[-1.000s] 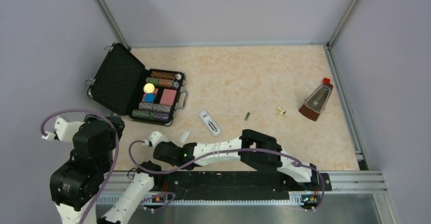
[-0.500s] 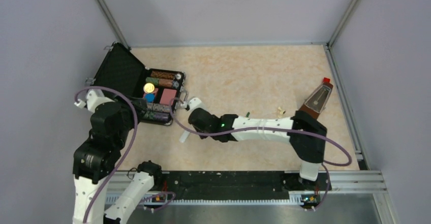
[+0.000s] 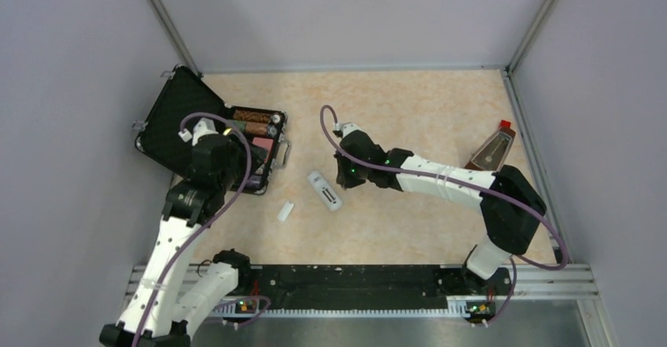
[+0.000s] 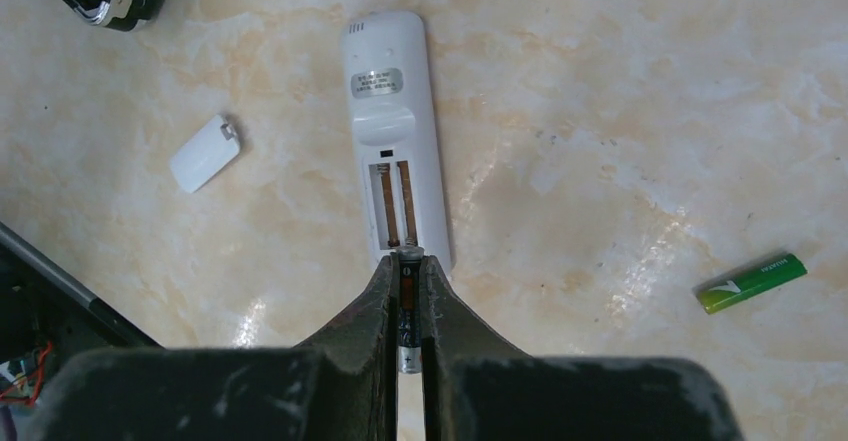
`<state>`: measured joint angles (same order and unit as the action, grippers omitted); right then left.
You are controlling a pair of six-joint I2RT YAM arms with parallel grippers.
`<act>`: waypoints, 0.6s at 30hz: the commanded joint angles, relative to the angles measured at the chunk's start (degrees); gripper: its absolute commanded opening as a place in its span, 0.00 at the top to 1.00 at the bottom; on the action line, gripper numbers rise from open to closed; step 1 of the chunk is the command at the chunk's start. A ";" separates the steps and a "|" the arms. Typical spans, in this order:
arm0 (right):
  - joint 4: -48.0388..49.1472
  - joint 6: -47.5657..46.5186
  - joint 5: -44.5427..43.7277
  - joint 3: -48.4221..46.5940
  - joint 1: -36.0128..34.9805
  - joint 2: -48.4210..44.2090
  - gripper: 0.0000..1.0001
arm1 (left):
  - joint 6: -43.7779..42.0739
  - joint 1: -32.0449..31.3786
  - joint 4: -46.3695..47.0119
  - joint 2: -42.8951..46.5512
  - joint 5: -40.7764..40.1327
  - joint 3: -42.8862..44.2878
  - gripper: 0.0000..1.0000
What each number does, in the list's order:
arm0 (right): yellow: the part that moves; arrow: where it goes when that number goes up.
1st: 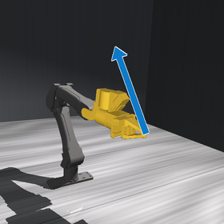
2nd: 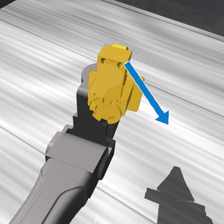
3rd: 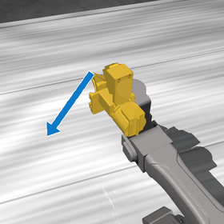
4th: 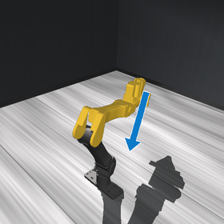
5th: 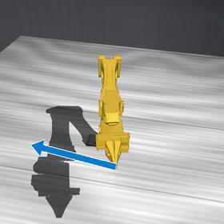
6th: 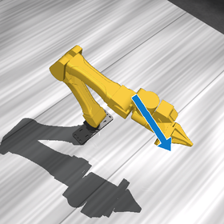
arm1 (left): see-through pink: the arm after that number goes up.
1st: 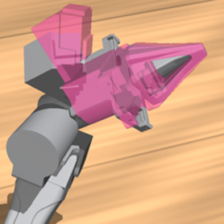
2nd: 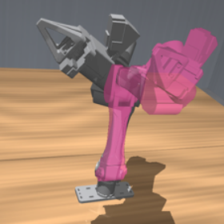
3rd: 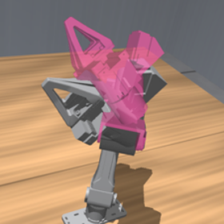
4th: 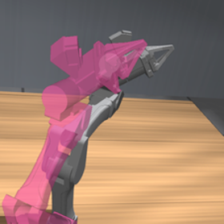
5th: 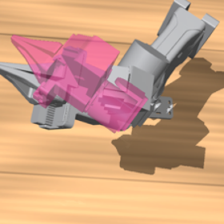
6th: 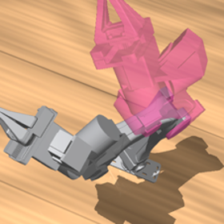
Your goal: Load the batteries into the remote control
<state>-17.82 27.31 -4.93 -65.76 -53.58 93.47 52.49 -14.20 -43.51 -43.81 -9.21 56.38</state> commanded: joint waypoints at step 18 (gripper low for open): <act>-2.81 2.56 3.69 -6.65 -0.06 8.10 0.99 | -2.77 2.62 17.04 -41.71 26.74 -0.36 0.42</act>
<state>-21.28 30.06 -1.17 -68.71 -53.04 100.20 52.27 -12.60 -29.65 -81.56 11.66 52.34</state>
